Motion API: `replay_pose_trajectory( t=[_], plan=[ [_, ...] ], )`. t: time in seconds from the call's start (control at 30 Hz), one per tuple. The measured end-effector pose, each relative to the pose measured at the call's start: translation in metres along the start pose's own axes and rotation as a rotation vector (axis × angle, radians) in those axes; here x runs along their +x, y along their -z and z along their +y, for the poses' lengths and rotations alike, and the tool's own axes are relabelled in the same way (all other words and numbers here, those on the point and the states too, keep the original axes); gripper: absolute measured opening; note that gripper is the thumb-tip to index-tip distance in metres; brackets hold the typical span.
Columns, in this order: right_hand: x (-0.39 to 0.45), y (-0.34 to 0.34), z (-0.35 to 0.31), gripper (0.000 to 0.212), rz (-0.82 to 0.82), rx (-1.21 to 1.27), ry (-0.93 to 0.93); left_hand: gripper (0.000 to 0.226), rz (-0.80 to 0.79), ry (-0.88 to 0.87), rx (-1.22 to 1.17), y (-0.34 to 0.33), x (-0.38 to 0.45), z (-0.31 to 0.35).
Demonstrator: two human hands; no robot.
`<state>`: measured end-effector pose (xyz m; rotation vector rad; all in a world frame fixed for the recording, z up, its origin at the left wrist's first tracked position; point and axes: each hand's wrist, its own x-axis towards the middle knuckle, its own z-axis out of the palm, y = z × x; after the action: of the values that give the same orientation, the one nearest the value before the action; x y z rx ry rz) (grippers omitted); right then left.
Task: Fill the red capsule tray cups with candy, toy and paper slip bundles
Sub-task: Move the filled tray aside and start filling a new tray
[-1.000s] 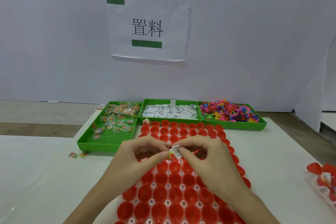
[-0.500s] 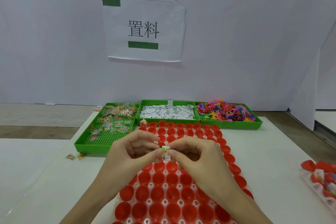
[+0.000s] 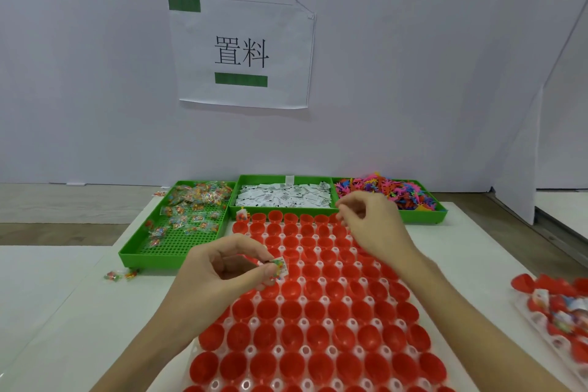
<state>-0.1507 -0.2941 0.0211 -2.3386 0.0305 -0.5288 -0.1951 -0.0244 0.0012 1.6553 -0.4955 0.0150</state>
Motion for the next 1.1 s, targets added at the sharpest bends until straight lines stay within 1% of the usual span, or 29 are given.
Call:
replay_pose_trajectory(
  t=[0.13, 0.23, 0.3, 0.33, 0.4, 0.5, 0.53, 0.7, 0.77, 0.83, 0.97, 1.03, 1.1],
  plan=[
    [0.065, 0.012, 0.039, 0.018, 0.056, -0.252, -0.13, 0.016, 0.005, 0.003, 0.007, 0.0, 0.0, -0.001],
    [0.089, 0.02, 0.07, 0.015, 0.088, -0.483, -0.228, 0.016, 0.01, -0.006, 0.029, 0.001, 0.001, -0.002],
    [0.092, 0.02, 0.083, 0.024, 0.071, -0.575, -0.264, 0.017, 0.007, -0.005, 0.035, 0.003, 0.001, -0.003],
    [0.092, 0.019, 0.088, 0.03, 0.053, -0.597, -0.271, 0.017, 0.006, -0.001, 0.033, 0.004, 0.001, -0.003],
    [0.094, 0.016, 0.095, 0.032, 0.039, -0.606, -0.284, 0.017, 0.01, 0.006, 0.025, 0.005, 0.001, -0.004],
    [0.097, 0.012, 0.1, 0.013, 0.061, -0.628, -0.307, 0.016, 0.018, 0.004, 0.02, 0.007, 0.003, -0.005],
    [0.098, 0.012, 0.101, 0.011, 0.061, -0.637, -0.313, 0.016, 0.02, 0.003, 0.025, 0.007, 0.003, -0.005],
    [0.098, 0.012, 0.099, 0.016, 0.102, -0.671, -0.305, 0.014, 0.037, 0.014, 0.034, 0.008, 0.003, -0.007],
    [0.094, 0.011, 0.097, 0.016, 0.132, -0.649, -0.294, 0.015, 0.044, 0.025, 0.03, 0.008, 0.004, -0.008],
    [0.09, 0.011, 0.093, 0.016, 0.161, -0.573, -0.274, 0.017, 0.049, 0.03, 0.018, 0.009, 0.005, -0.009],
    [0.077, 0.011, 0.076, 0.013, 0.267, -0.265, -0.214, 0.015, 0.064, 0.012, -0.035, 0.008, 0.006, -0.008],
    [0.06, 0.009, 0.058, 0.009, 0.258, -0.085, -0.197, 0.013, 0.067, -0.001, -0.059, 0.006, 0.006, -0.007],
    [0.037, 0.006, 0.039, 0.002, 0.19, 0.099, -0.171, 0.012, 0.068, -0.003, -0.066, 0.005, 0.006, -0.007]
  ],
)
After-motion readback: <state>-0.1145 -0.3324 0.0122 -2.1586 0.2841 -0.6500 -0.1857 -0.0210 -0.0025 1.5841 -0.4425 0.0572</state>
